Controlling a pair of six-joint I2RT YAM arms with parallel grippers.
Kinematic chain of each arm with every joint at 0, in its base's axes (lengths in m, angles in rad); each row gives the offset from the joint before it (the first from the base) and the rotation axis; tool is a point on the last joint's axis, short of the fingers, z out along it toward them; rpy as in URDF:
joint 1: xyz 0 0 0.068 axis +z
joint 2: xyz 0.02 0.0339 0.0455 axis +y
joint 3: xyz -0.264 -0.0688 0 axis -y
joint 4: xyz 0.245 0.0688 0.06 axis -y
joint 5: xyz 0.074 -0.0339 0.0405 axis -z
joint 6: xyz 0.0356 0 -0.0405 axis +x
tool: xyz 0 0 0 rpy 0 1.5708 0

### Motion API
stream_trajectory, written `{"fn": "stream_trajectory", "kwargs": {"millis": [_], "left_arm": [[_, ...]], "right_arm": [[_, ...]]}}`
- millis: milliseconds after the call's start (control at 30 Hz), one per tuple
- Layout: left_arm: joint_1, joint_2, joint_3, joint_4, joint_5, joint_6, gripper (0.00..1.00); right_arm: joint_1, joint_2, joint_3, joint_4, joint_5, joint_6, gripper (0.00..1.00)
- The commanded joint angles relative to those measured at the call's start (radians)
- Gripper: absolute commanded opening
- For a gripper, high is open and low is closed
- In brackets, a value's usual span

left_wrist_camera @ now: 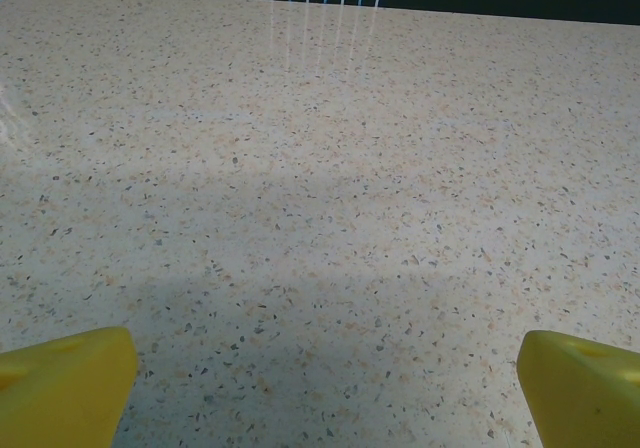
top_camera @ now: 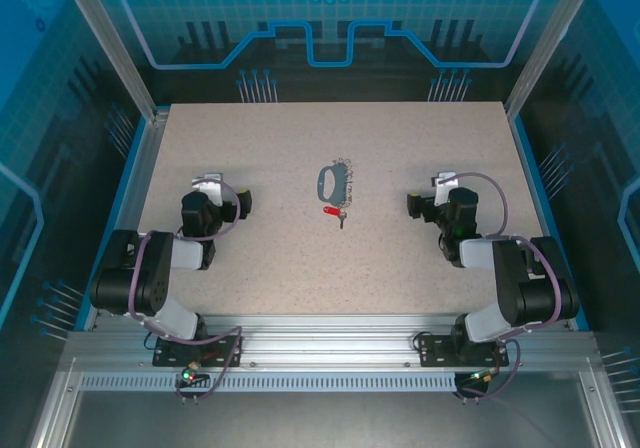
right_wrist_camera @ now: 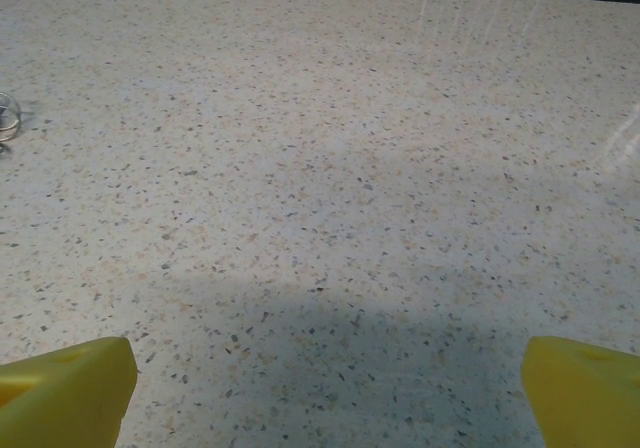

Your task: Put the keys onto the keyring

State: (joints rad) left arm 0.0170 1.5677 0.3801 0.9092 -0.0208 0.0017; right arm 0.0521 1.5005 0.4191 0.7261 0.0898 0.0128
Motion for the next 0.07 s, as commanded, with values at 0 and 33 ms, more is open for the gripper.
{"fn": "stream_trajectory", "kwargs": {"millis": [0, 33], "left_arm": [[-0.002, -0.019, 0.008, -0.003, 0.013, -0.005, 0.99], [-0.002, -0.018, 0.008, -0.004, 0.013, -0.005, 0.99]], "right_arm": [[0.002, 0.007, 0.021, 0.017, -0.047, -0.022, 1.0], [0.004, 0.007, 0.018, 0.019, -0.044, -0.022, 1.0]]}}
